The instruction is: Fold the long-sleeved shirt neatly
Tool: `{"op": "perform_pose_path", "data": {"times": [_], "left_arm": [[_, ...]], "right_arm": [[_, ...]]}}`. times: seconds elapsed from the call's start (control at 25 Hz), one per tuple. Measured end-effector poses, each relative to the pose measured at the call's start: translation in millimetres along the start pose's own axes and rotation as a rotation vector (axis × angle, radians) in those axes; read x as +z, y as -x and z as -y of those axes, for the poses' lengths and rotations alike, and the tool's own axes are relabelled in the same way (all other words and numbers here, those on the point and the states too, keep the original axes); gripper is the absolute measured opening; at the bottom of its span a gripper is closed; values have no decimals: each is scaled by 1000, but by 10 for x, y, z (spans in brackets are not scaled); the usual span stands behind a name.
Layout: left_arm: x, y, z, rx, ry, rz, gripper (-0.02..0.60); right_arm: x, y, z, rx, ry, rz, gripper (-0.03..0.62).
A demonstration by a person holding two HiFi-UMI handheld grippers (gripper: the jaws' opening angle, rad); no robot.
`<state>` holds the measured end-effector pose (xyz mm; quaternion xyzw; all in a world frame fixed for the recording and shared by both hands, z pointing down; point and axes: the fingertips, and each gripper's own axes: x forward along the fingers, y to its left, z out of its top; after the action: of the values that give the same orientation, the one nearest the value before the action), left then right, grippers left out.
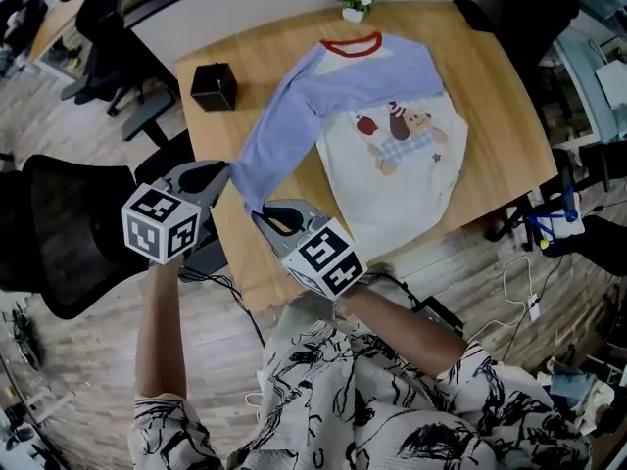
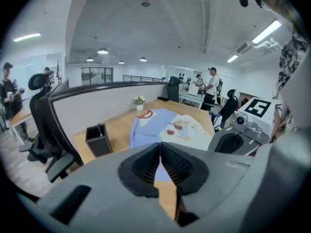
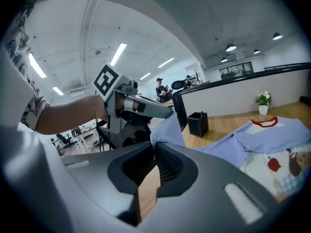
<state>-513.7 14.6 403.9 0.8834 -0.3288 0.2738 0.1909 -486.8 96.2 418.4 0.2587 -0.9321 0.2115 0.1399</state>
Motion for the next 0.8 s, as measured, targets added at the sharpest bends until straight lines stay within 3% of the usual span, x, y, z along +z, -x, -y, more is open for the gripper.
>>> {"op": "perform_pose_path", "data": {"times": [0.24, 0.4, 0.6, 0.8], "left_arm": [[1243, -367, 59, 46, -150, 55, 17], [2080, -748, 180, 93, -220, 94, 17], [3003, -1468, 455, 109, -307, 104, 17], [3694, -2422, 704, 47, -406, 40, 17]], "right_arm": [[926, 515, 729, -62, 20, 144, 17], [1407, 950, 1325, -51, 33, 206, 17], [1764, 1515, 2148, -46, 26, 240, 17], [1826, 1997, 3134, -100, -50, 254, 17]]}}
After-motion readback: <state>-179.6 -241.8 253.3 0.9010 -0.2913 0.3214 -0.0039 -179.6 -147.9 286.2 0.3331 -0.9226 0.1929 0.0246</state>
